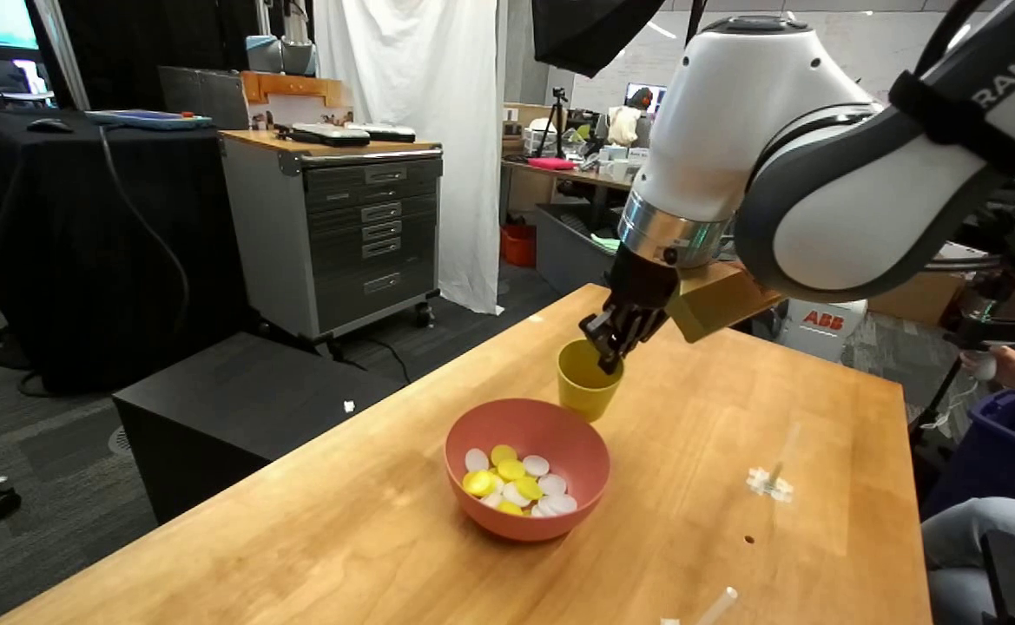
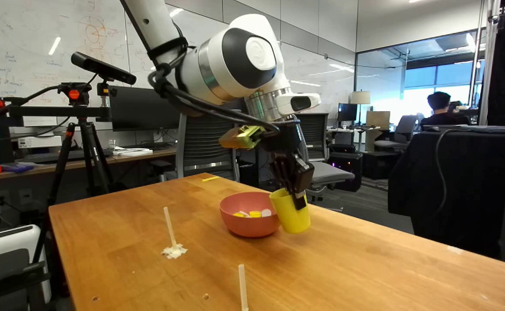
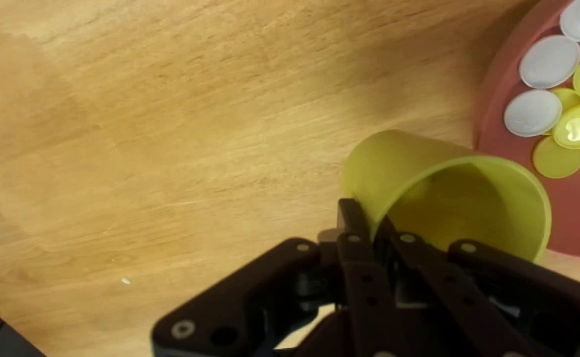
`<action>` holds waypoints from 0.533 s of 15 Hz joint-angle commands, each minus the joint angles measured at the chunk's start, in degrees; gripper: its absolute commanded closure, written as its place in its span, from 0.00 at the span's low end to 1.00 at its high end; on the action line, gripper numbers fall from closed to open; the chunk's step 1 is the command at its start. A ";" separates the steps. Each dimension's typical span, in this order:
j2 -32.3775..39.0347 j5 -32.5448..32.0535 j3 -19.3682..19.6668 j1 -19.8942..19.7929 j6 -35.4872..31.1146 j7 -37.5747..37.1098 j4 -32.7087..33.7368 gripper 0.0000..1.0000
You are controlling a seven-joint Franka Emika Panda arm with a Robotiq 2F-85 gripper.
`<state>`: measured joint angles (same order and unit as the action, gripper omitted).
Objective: Pour the contents of the yellow cup into the bowl
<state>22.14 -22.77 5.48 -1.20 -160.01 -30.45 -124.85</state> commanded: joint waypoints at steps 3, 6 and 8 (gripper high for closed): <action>-1.18 13.40 -0.48 -1.28 -6.70 10.44 -4.50 0.94; -0.74 20.33 -2.53 -2.67 -7.50 15.39 -5.21 0.93; -0.37 24.29 -3.91 -3.71 -7.40 18.06 -5.30 0.94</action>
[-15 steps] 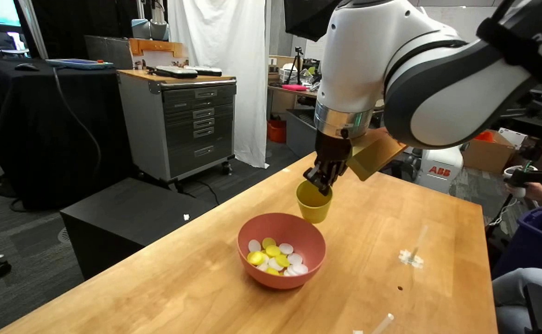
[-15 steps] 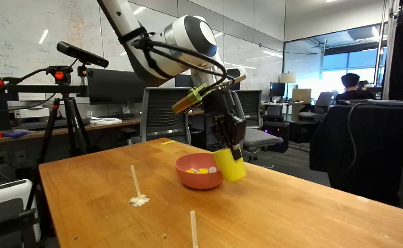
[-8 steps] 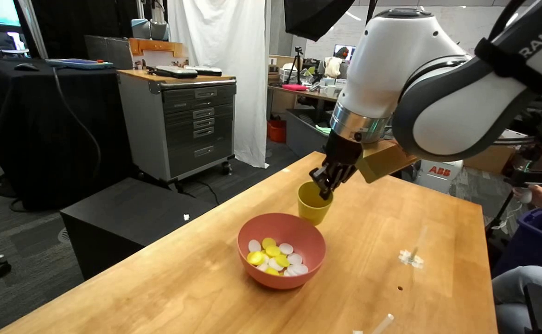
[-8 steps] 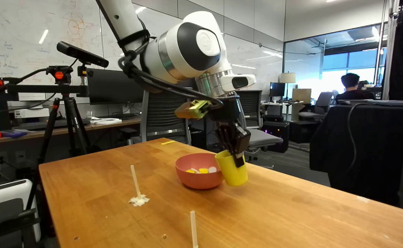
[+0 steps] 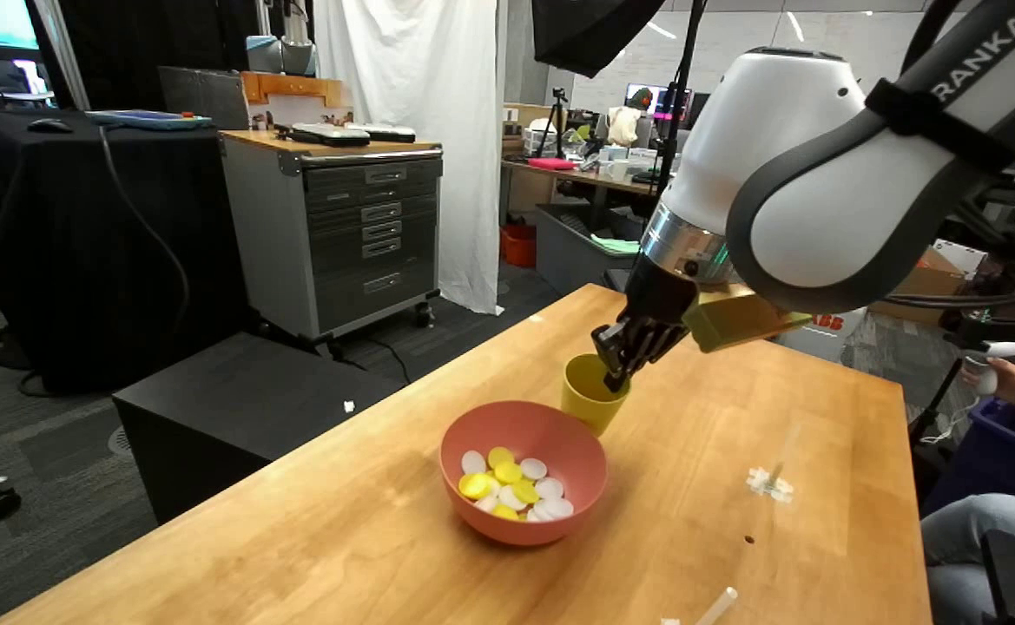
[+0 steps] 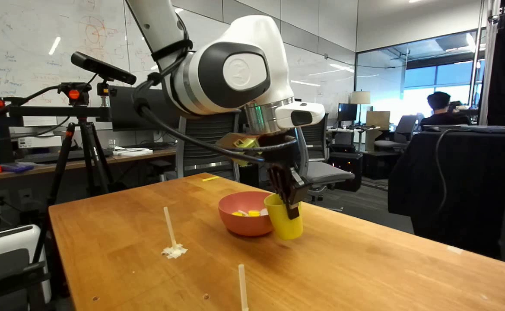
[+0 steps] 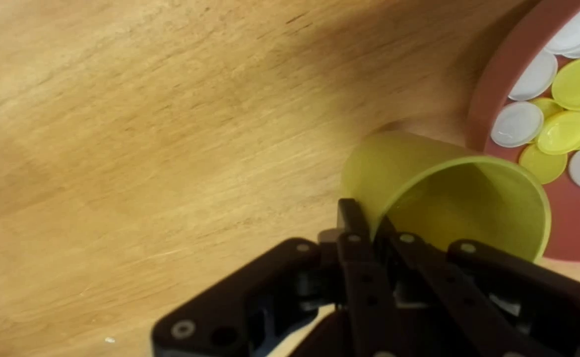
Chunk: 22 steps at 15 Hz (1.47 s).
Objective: Pour the contents of the yellow cup into the bowl
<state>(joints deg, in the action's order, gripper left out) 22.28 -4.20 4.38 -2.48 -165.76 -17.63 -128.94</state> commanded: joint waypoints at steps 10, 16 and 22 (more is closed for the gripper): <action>2.49 12.95 -3.69 -5.06 -0.58 10.22 -0.29 0.93; 3.06 14.63 -4.13 -6.46 -0.22 11.31 0.07 0.91; 3.06 14.58 -4.10 -6.64 -0.22 11.73 -0.10 0.44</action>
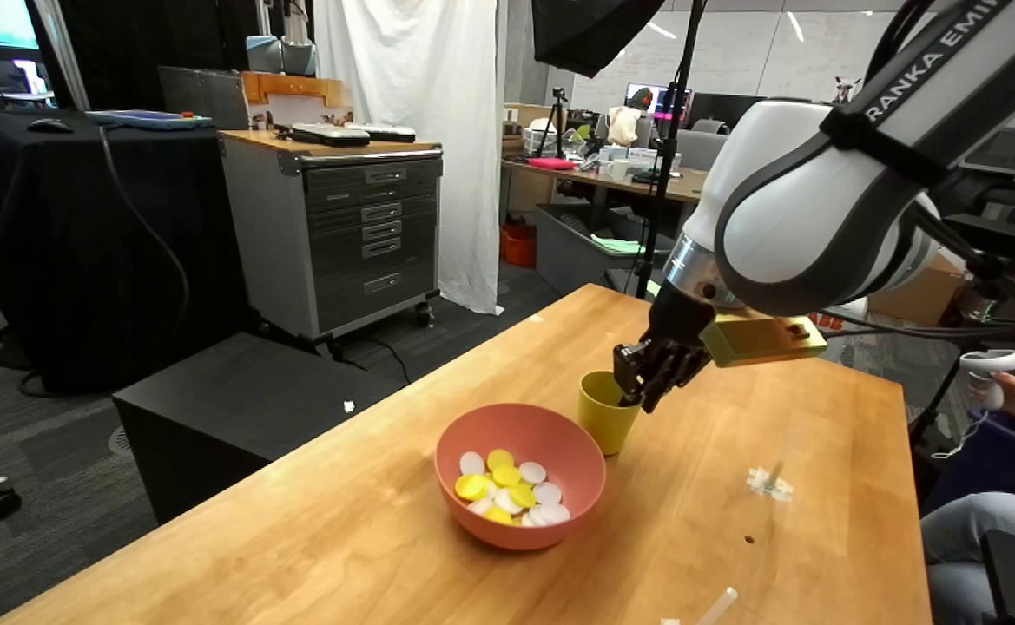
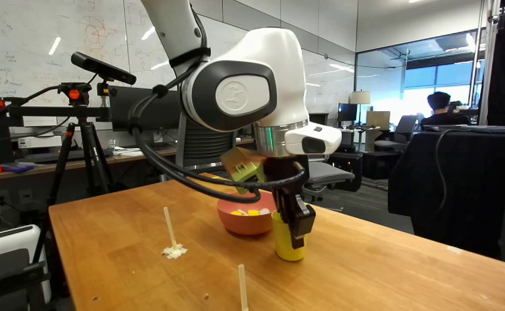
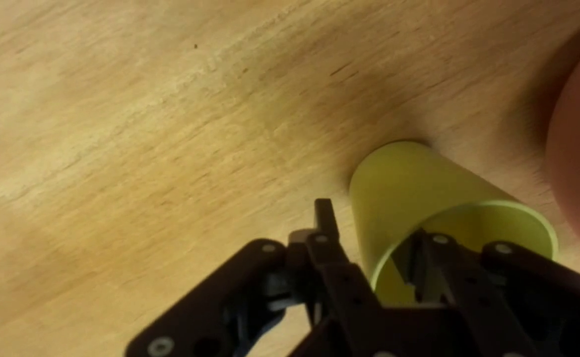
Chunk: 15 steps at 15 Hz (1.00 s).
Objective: Pour the contents of the yellow cup into the bowl
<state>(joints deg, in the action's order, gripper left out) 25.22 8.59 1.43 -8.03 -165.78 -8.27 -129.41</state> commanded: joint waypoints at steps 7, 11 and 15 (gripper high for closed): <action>-1.97 1.82 -1.65 -0.96 -0.04 2.76 -0.70 0.28; -5.56 2.29 -2.71 -0.82 -0.38 3.19 -1.95 0.19; -10.15 3.04 -4.04 -0.14 -0.60 3.79 -3.79 0.15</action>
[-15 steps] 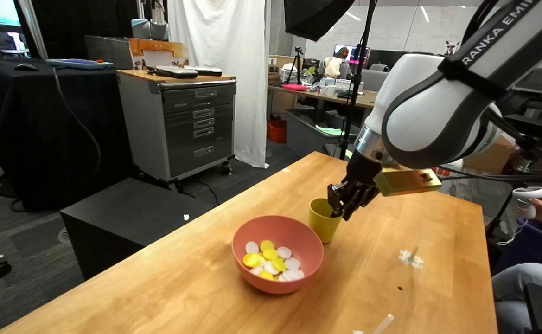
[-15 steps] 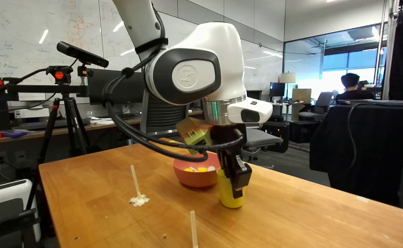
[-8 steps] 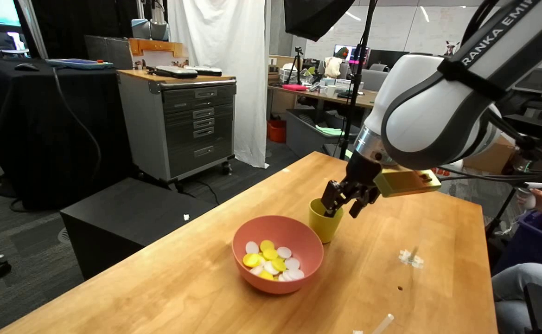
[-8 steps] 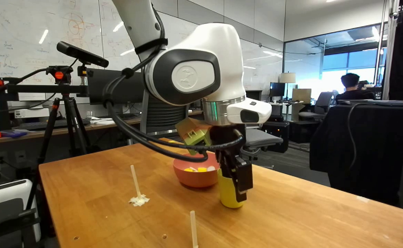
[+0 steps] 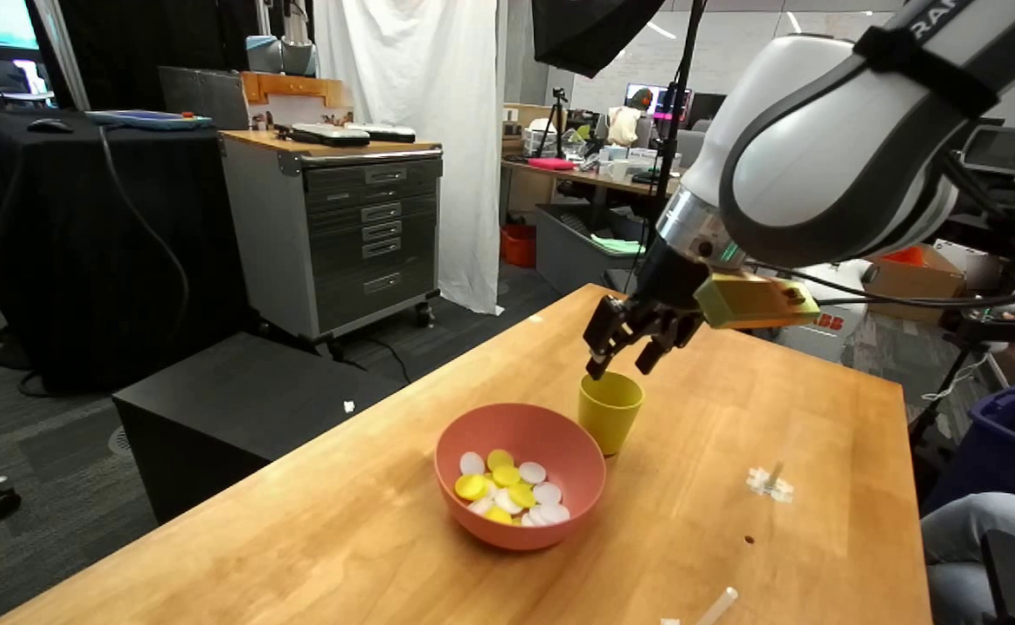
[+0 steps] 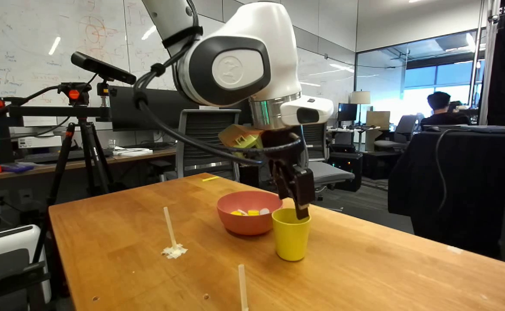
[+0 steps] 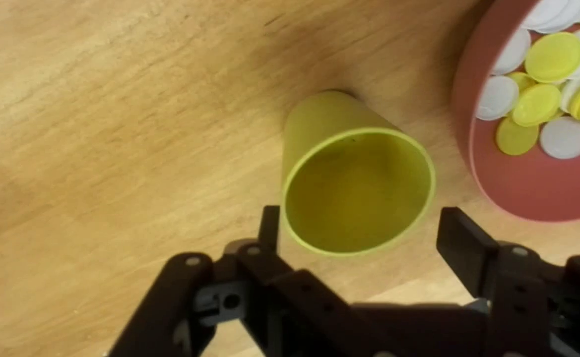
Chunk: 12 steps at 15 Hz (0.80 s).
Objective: Pour the contents of the yellow cup into the bowl
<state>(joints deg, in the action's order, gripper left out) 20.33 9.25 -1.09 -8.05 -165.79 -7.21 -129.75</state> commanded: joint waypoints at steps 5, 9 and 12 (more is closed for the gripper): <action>-10.64 1.62 -1.89 2.29 -0.25 2.92 -7.73 0.01; -14.96 -2.08 -0.64 5.65 1.62 1.44 -11.74 0.00; -18.32 -4.72 -0.85 7.31 5.71 1.54 -13.88 0.00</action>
<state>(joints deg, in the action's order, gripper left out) 7.68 7.09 -2.75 -2.77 -163.89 -5.85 -140.02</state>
